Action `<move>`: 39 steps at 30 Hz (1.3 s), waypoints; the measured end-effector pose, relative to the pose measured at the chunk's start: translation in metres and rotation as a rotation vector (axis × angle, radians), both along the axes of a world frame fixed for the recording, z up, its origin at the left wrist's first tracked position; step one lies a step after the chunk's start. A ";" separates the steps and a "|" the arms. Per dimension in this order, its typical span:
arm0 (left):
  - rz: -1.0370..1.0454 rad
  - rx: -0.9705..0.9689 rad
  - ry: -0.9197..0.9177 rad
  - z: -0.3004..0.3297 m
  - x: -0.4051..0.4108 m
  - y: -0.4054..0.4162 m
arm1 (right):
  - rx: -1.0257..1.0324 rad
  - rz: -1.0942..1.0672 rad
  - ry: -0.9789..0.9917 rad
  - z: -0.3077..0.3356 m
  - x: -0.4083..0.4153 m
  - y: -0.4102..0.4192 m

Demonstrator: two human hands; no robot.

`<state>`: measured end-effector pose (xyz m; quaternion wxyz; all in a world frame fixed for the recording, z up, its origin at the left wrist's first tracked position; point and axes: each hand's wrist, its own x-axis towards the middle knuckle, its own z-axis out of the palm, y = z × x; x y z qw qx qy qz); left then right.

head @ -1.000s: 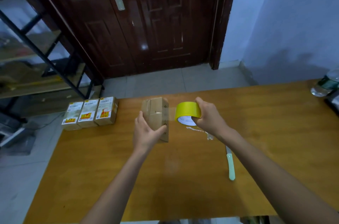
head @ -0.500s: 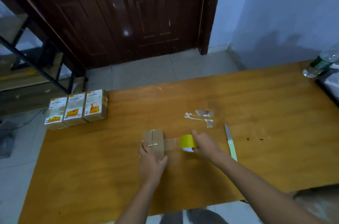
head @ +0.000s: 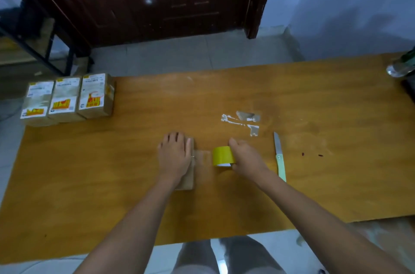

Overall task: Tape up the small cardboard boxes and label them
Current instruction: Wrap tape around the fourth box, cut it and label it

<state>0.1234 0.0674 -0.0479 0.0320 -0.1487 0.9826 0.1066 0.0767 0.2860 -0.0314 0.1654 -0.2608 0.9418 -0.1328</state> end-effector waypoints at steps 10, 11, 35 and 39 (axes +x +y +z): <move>0.045 -0.085 0.029 -0.012 0.002 0.001 | -0.032 0.014 -0.017 -0.011 0.000 0.025; 0.049 -0.084 0.033 -0.011 0.002 0.002 | -0.012 0.034 -0.015 -0.008 -0.002 0.027; 0.045 -0.065 0.048 -0.010 0.004 0.004 | -0.178 -0.416 0.018 -0.013 0.005 0.070; 0.042 -0.073 0.029 -0.009 0.004 0.004 | -0.146 -0.450 0.009 -0.020 0.016 0.060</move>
